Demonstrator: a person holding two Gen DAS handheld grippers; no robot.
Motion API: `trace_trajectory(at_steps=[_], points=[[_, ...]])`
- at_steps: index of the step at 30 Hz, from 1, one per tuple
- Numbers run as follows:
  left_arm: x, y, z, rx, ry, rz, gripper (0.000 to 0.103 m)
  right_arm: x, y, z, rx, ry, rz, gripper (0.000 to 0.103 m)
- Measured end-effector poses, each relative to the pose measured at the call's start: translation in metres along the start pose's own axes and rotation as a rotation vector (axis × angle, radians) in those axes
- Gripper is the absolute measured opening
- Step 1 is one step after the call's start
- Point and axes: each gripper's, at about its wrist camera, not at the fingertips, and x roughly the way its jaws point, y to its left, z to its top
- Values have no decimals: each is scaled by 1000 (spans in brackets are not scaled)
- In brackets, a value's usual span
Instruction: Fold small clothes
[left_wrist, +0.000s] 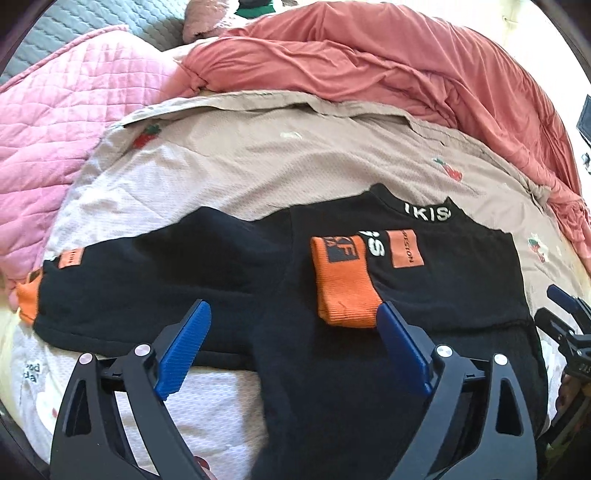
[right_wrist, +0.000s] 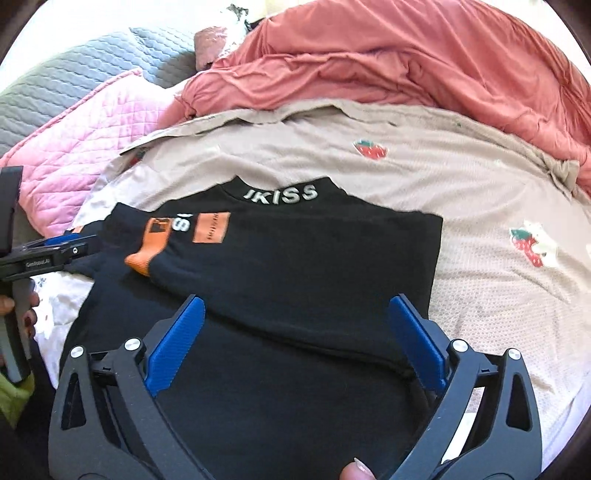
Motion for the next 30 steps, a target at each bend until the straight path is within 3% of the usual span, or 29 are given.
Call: trace_trajectory(at_steps=[5, 14, 30], points=[[-18, 17, 1, -18, -30, 18, 91, -8, 24, 6, -29, -16, 9, 94], [-42, 55, -1, -37, -84, 115, 96, -12, 82, 13, -96, -11, 74, 94], [-36, 201, -19, -376, -68, 248, 95, 5, 166, 14, -189, 32, 138, 94]])
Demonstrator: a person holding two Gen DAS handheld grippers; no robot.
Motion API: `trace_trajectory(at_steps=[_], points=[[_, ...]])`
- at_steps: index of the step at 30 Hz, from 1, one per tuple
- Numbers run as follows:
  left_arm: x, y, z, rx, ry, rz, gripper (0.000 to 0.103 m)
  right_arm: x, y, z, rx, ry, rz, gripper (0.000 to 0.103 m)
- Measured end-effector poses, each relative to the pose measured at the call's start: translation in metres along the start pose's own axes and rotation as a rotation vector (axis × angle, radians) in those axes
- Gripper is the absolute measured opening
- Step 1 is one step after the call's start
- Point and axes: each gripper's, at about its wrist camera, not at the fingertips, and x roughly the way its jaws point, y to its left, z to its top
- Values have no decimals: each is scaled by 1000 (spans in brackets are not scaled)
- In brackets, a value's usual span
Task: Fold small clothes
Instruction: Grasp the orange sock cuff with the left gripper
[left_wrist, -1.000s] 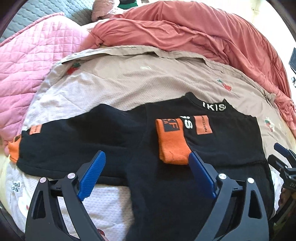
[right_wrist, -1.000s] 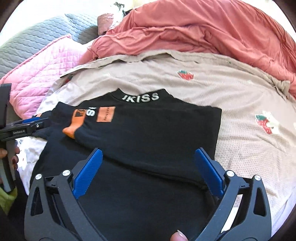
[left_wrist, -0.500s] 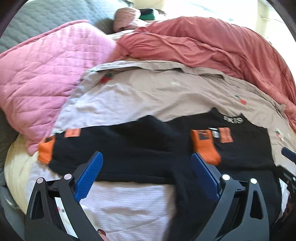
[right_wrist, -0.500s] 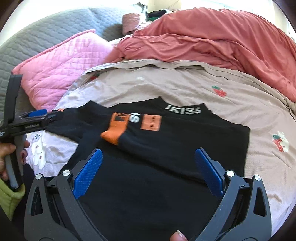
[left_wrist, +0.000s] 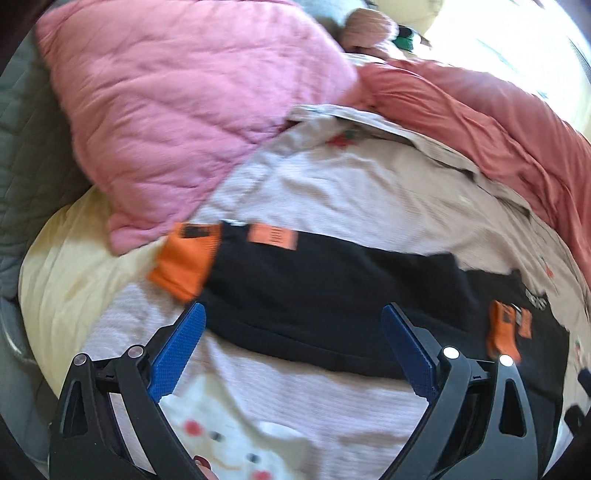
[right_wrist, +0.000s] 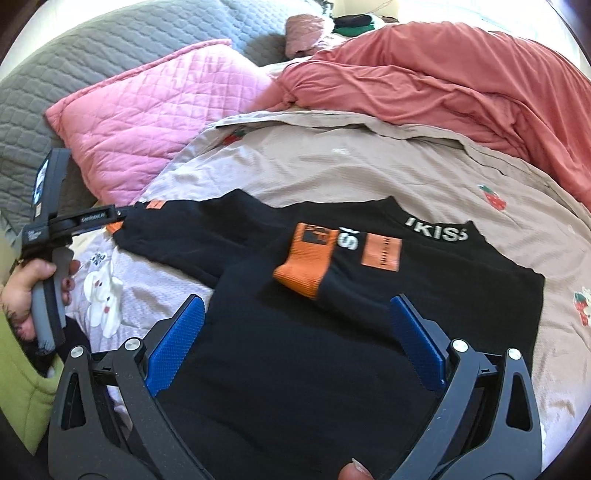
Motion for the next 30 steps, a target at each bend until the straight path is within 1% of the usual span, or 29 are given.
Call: trace_trajectory(at_steps=[2, 6, 9, 10, 12, 14, 20, 22, 23, 24, 25, 26, 27, 30], points=[[4, 21, 4, -47, -6, 29, 95, 4, 7, 1, -11, 7, 1, 94], [10, 62, 10, -178, -18, 44, 93, 12, 20, 0, -31, 26, 4, 94], [17, 86, 12, -256, -18, 37, 83, 18, 26, -2, -39, 42, 6, 94], [21, 92, 13, -279, -17, 33, 78, 20, 29, -3, -43, 50, 5, 94], [27, 101, 13, -317, -11, 22, 72, 23, 31, -5, -49, 61, 2, 94], [32, 103, 15, -327, -12, 16, 69, 26, 32, -7, -49, 71, -2, 94], [44, 101, 21, -322, -19, 20, 55, 33, 33, -13, -39, 93, -5, 94], [49, 101, 23, -323, -14, 17, 46, 36, 34, -15, -38, 99, -6, 94], [52, 98, 25, -318, -10, 24, 44, 37, 34, -16, -38, 104, -8, 94], [53, 98, 26, -312, -10, 28, 36, 38, 35, -17, -37, 108, -9, 94], [54, 95, 27, -302, -12, 28, 23, 39, 35, -19, -36, 112, -9, 94], [53, 91, 29, -283, -19, 26, 16, 40, 36, -20, -34, 119, -10, 94], [52, 88, 30, -270, -27, 21, 13, 41, 36, -21, -34, 123, -9, 94], [44, 79, 34, -241, -50, -31, 11, 42, 35, -24, -25, 130, -8, 94]])
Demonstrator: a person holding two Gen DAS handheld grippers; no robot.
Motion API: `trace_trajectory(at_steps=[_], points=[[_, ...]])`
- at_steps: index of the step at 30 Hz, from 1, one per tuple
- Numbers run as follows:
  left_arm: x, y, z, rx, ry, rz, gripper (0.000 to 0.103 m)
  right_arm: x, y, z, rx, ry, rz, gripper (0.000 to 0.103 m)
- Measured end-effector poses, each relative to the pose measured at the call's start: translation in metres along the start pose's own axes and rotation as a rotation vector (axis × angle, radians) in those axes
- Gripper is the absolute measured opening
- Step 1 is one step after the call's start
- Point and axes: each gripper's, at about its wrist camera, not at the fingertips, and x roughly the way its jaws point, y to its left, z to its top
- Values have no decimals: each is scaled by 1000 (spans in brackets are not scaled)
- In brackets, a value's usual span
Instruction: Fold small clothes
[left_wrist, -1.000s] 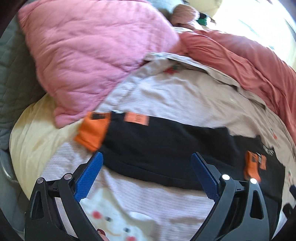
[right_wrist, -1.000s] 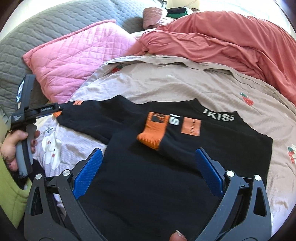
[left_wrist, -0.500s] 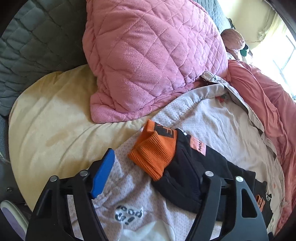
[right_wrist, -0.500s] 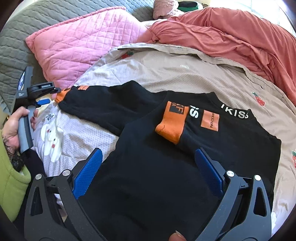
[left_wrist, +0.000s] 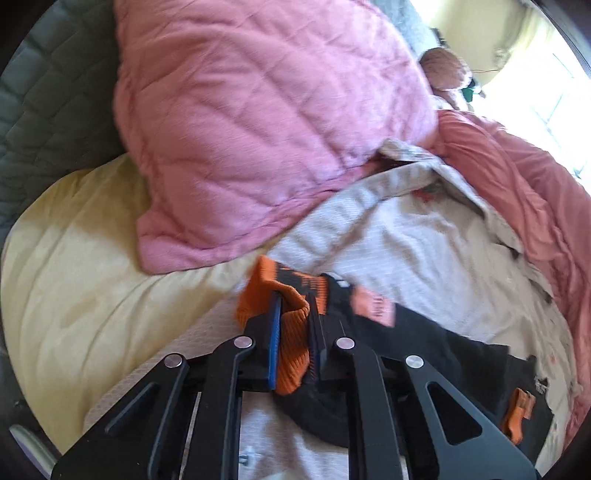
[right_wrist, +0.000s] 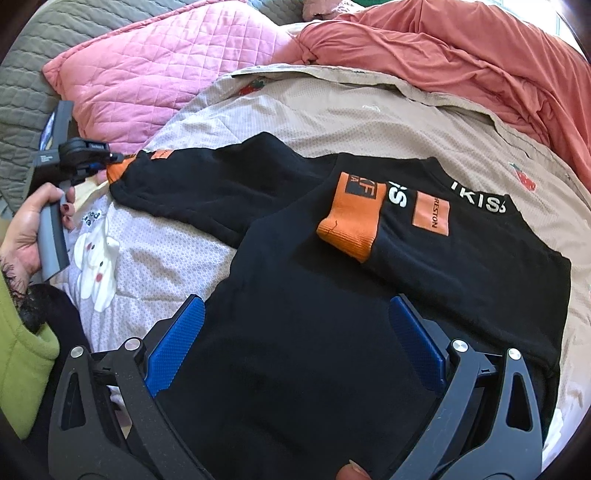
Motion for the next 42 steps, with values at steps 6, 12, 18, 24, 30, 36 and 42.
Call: trace_trajectory(at_steps=[6, 12, 18, 24, 30, 36, 42], points=[[-24, -26, 1, 49, -51, -166, 11, -6, -11, -3, 27, -9, -13, 94], [-45, -80, -17, 193, -92, -304, 11, -16, -38, -8, 85, -6, -51, 94], [-55, -141, -52, 312, -18, -500, 11, -25, -65, -19, 136, -1, -105, 94], [-24, -179, -99, 410, 155, -558, 11, -22, -78, -28, 159, 25, -135, 94], [5, -179, -113, 343, 346, -637, 20, -17, -74, -28, 142, 39, -137, 94], [-14, -188, -114, 340, 343, -779, 42, -15, -68, -27, 130, 41, -134, 94], [-45, -169, -80, 290, 178, -786, 44, -8, -46, -12, 112, 32, -80, 94]])
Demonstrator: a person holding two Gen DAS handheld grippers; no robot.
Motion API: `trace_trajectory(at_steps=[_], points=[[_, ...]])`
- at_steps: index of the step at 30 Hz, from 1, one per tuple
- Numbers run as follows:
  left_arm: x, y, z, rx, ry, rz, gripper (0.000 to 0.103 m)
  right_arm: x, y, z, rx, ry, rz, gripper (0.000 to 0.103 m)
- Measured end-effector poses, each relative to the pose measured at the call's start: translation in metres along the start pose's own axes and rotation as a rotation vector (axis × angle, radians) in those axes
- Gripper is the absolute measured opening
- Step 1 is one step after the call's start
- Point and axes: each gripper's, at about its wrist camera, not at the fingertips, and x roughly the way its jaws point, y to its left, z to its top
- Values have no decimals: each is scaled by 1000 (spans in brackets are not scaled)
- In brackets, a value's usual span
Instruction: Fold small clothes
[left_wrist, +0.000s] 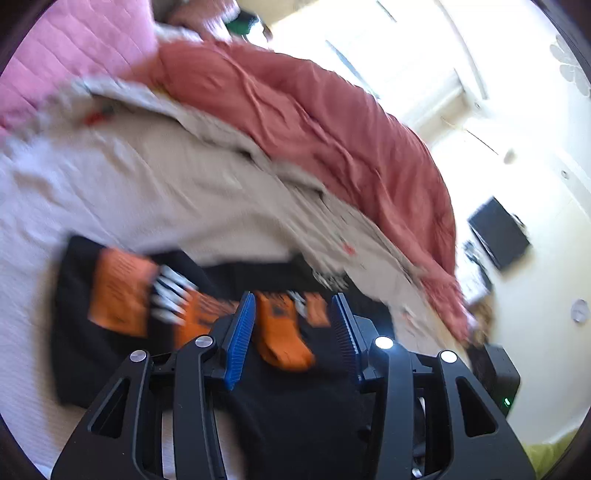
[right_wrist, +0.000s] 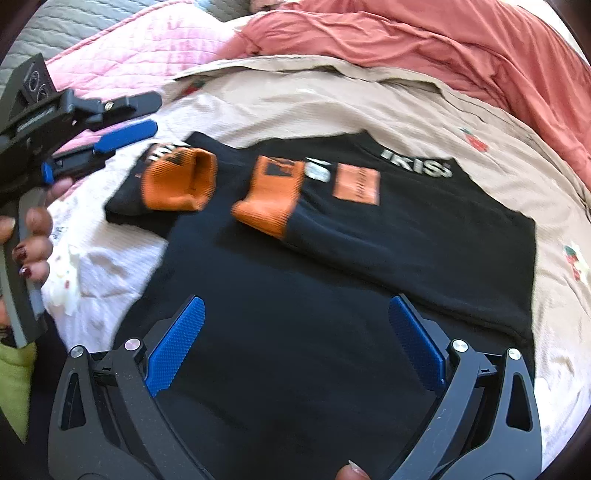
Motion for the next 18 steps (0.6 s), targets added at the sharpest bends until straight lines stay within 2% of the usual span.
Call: trace_trajectory(at_steps=[1, 3, 5, 6, 9, 14, 18], points=[[-7, 7, 4, 0, -21, 96, 46, 1, 6, 3, -5, -3, 12, 94], [-15, 18, 7, 7, -33, 239, 46, 4, 22, 13, -22, -10, 48, 94], [-21, 33, 9, 0, -33, 368, 46, 9, 38, 24, -31, -7, 84, 94], [-23, 40, 10, -13, -33, 407, 46, 14, 48, 31, -28, -6, 116, 94], [-26, 54, 11, -54, -23, 470, 46, 26, 69, 51, -11, -5, 180, 94], [-33, 65, 10, -86, -21, 495, 46, 48, 80, 81, 58, -19, 223, 92], [-35, 69, 13, -108, -31, 501, 46, 68, 74, 96, 142, 1, 312, 70]])
